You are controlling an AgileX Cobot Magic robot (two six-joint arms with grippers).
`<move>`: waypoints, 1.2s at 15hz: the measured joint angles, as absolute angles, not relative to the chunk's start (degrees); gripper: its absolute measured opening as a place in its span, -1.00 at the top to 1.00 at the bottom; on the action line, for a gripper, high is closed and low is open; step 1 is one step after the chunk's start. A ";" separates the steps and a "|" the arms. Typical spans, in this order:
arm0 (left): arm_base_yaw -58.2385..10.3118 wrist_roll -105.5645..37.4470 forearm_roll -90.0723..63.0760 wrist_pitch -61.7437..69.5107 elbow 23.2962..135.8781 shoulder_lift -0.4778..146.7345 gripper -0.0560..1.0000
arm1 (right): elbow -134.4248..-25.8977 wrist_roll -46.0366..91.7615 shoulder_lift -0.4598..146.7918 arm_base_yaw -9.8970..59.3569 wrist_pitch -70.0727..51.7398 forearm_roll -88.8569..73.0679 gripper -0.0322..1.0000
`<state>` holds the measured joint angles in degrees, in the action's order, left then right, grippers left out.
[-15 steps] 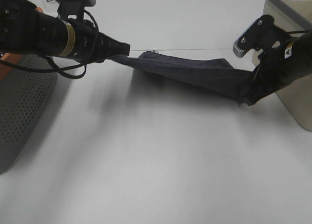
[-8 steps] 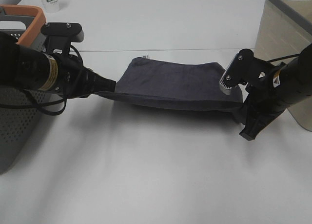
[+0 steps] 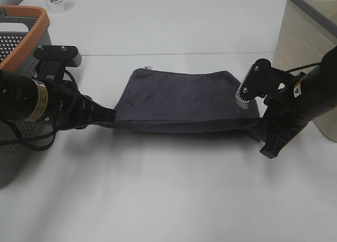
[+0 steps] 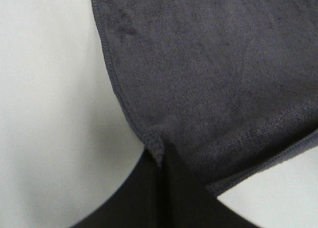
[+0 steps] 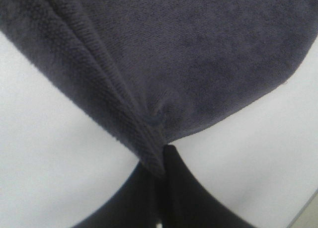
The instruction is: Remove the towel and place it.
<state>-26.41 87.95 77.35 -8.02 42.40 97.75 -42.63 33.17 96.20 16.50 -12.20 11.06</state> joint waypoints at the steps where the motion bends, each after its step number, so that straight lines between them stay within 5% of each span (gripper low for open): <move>1: -26.41 87.95 77.35 -7.68 42.40 97.69 0.89 | -42.63 34.26 96.14 16.50 -12.32 10.37 0.90; 2: -26.41 87.95 77.35 -7.16 42.40 97.69 0.85 | -42.63 35.12 96.14 16.50 -12.83 10.14 0.90; 4: -26.01 87.95 77.41 -4.98 42.40 97.69 0.43 | -42.63 36.50 96.14 15.99 -16.10 10.26 0.87; 5: -26.01 87.95 77.41 -4.98 42.40 97.69 0.30 | -42.63 36.73 96.14 15.93 -17.25 10.14 0.75; 7: -26.01 87.95 77.41 -4.93 42.40 97.69 -0.30 | -42.63 39.48 96.14 15.93 -18.11 8.54 0.29; 8: -26.01 87.95 77.41 -4.93 42.40 97.69 -0.34 | -42.63 40.22 96.14 15.87 -18.11 7.73 0.13; 10: -26.01 87.95 77.23 -5.04 42.40 97.69 -0.41 | -42.63 42.74 96.14 15.81 -18.11 5.67 -0.56; 18: -26.01 88.69 76.83 -11.97 51.39 97.63 -0.41 | -42.63 40.68 82.45 15.81 -12.55 3.67 -0.65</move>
<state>-26.01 88.69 76.83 -11.97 51.39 97.63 -42.63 40.68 82.45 15.81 -12.55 3.67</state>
